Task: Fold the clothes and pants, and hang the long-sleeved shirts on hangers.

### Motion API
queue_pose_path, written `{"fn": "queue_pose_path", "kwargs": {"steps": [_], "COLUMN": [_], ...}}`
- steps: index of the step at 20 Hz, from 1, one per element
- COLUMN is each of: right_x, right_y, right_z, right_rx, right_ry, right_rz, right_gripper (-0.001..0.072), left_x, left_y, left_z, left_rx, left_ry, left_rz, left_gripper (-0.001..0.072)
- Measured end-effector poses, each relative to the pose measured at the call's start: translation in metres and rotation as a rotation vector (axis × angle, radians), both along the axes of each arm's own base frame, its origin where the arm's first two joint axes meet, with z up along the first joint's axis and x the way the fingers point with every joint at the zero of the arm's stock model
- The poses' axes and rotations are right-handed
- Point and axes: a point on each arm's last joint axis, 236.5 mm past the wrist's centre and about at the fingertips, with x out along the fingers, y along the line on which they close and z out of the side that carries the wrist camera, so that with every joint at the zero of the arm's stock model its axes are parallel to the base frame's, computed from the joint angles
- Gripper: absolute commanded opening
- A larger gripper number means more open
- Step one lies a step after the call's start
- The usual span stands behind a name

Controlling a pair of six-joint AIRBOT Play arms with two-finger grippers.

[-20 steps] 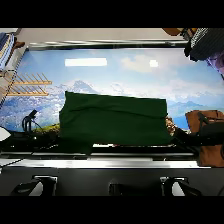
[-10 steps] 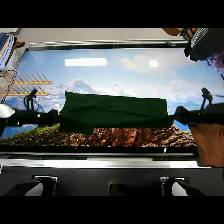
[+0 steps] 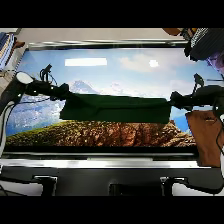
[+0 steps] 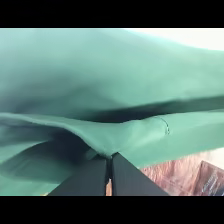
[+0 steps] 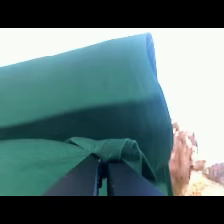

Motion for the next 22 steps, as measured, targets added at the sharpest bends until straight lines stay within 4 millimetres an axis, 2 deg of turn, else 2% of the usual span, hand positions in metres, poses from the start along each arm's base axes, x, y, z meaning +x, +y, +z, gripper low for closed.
{"fn": "queue_pose_path", "kwargs": {"steps": [6, 11, 12, 14, 16, 17, 18, 19, 22], "right_x": [0.023, 0.031, 0.032, 0.031, 0.030, 0.029, 0.029, 0.028, 0.021], "right_y": [-0.009, -0.001, 0.002, 0.003, -0.003, -0.008, -0.016, -0.027, -0.067], "right_z": [-0.013, -0.042, -0.049, -0.060, -0.062, -0.058, -0.049, -0.039, -0.012], "right_rx": [-0.006, 0.002, 0.005, 0.007, 0.002, 0.003, 0.001, -0.002, 0.012], "right_ry": [-0.008, 0.032, 0.048, 0.074, 0.099, 0.111, 0.116, 0.117, 0.128], "right_rz": [-0.031, -0.031, -0.033, -0.047, -0.080, -0.094, -0.111, -0.129, -0.212], "right_gripper": [0.0034, 0.0049, 0.0127, 0.0335, 0.0366, 0.0394, 0.0493, 0.0535, 0.0634], "left_x": [0.043, 0.051, 0.051, 0.050, 0.053, 0.055, 0.057, 0.060, 0.067], "left_y": [0.000, -0.006, -0.008, -0.010, -0.008, -0.005, 0.000, 0.005, 0.028], "left_z": [-0.017, -0.053, -0.059, -0.069, -0.071, -0.068, -0.062, -0.053, -0.012], "left_rx": [-0.011, 0.014, 0.019, 0.033, 0.048, 0.058, 0.072, 0.093, 0.200], "left_ry": [0.005, 0.066, 0.077, 0.091, 0.086, 0.077, 0.062, 0.042, -0.039], "left_rz": [0.009, -0.005, -0.010, -0.021, -0.018, -0.017, -0.015, -0.016, -0.022], "left_gripper": [0.0014, 0.0015, 0.0046, 0.0370, 0.0472, 0.0484, 0.0506, 0.0554, 0.0555]}}
